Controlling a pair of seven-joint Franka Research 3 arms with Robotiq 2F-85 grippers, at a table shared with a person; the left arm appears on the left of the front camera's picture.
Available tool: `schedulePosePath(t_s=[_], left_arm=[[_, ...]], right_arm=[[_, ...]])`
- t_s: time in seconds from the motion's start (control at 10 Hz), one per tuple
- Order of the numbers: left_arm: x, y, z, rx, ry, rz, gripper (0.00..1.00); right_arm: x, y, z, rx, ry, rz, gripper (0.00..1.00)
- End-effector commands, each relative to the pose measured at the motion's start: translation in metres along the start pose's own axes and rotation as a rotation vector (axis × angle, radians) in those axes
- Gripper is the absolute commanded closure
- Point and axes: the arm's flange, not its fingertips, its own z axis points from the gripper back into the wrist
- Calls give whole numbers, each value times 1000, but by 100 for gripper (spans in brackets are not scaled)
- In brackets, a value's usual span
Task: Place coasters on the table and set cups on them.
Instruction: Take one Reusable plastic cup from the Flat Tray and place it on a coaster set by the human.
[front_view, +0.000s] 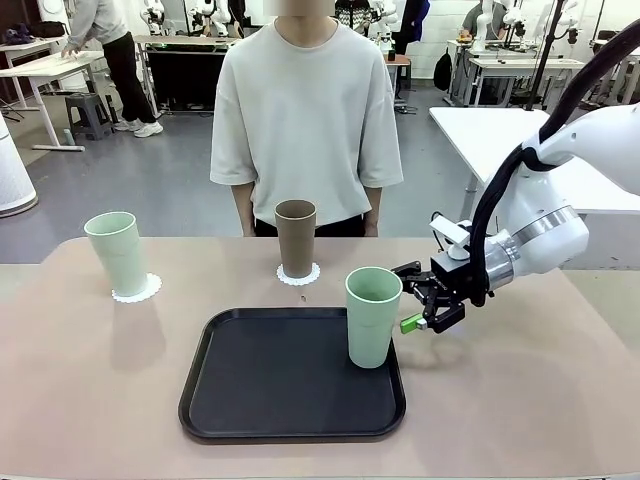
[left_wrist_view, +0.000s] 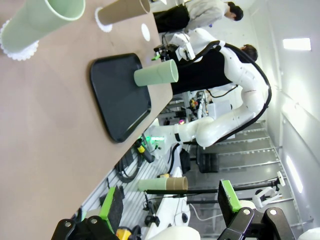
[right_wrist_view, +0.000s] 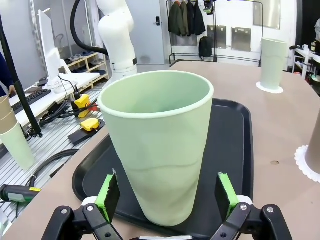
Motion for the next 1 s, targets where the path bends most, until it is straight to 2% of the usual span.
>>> schedulePosePath(t_s=[0.0,0.9], left_arm=[[0,-4,-2,2,-23,16,0],[0,-4,-2,2,-23,16,0]], right_arm=[[-3,-9,-6,5,-5,-2,0],[-4,-16,-32,65,-1,-3,0]])
